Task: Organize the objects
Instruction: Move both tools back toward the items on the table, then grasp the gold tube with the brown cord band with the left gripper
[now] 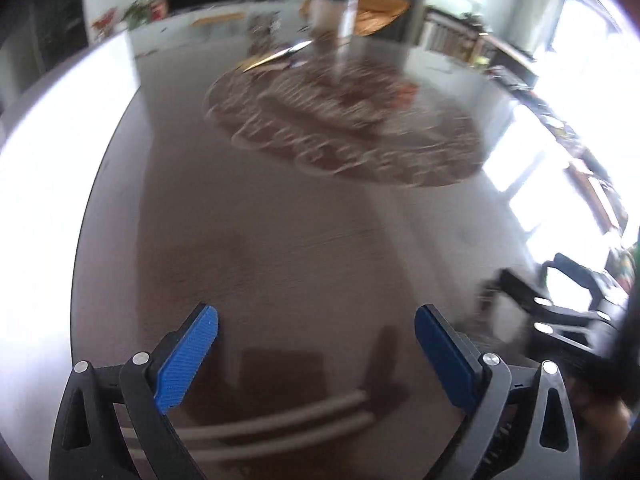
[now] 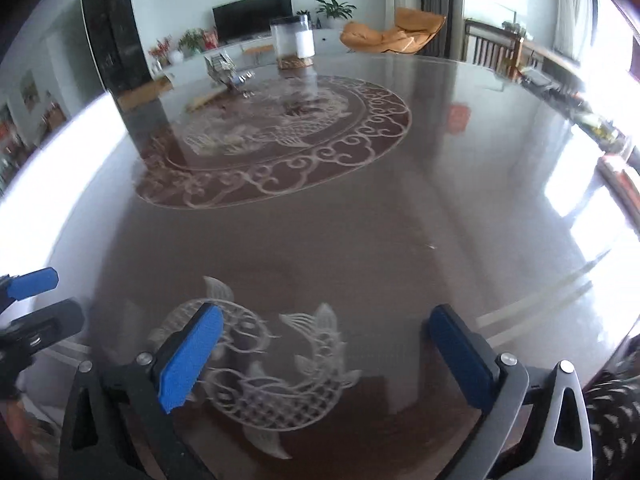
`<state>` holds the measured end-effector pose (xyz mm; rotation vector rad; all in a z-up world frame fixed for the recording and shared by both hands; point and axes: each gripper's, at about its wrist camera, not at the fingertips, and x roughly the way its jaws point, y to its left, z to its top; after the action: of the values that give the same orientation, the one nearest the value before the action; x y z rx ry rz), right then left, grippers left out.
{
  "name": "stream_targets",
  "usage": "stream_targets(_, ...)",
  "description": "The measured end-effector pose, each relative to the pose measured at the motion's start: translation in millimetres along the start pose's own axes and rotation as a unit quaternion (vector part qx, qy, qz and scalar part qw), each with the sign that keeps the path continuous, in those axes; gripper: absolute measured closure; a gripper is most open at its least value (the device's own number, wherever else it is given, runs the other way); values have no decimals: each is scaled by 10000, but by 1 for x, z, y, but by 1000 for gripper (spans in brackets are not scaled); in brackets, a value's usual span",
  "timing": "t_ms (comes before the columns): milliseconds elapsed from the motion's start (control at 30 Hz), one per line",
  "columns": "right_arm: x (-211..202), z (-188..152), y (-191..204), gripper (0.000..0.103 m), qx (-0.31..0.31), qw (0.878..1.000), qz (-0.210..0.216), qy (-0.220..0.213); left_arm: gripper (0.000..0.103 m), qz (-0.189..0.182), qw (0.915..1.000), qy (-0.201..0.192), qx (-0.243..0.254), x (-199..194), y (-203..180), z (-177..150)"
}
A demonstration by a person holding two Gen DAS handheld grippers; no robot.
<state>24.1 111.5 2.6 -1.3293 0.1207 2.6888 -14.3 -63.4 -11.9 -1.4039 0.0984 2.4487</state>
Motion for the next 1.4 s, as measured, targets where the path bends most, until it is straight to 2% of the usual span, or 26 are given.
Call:
stream_targets(33, 1, -1, 2, 0, -57, 9999, -117, 12, 3, 178, 9998, -111, -8, -2, 2, 0)
stream_targets(167, 5, -2, 2, 0, 83, 9997, -222, 61, 0, 581, 9982, -100, 59, 6, 10, -1)
stream_targets(267, 11, -4, 0, 0, 72, 9997, -215, -19, 0, 556, 9983, -174, 46, 9, 18, 2)
stream_targets(400, 16, -5, -1, 0, -40, 9998, -124, -137, 0, 562, 9984, -10, 31, 14, 21, 19)
stream_targets(733, 20, -6, -4, 0, -133, 9998, -46, -172, 0, 698, 9973, 103, -221, 85, 27, 135)
stream_targets(900, 20, -5, -3, 0, -152, 9998, -29, -146, 0, 608, 9973, 412, 43, 116, 30, 196)
stream_targets(1000, 22, -2, -3, 0, -161, 9998, -20, -119, 0, 835, 9952, 103, 496, 125, 26, 233)
stream_targets(1167, 23, -2, -3, 0, -165, 9998, -18, -141, 0, 1107, 9904, -226, 796, 144, 21, 275)
stream_targets(1333, 23, -1, -3, 0, -174, 9997, -10, -163, 0, 1001, 9886, -218, 1107, 170, 12, 300)
stream_targets(1400, 24, -1, -3, 0, -186, 9997, -1, -175, 0, 750, 9916, -179, 1038, 179, 15, 309)
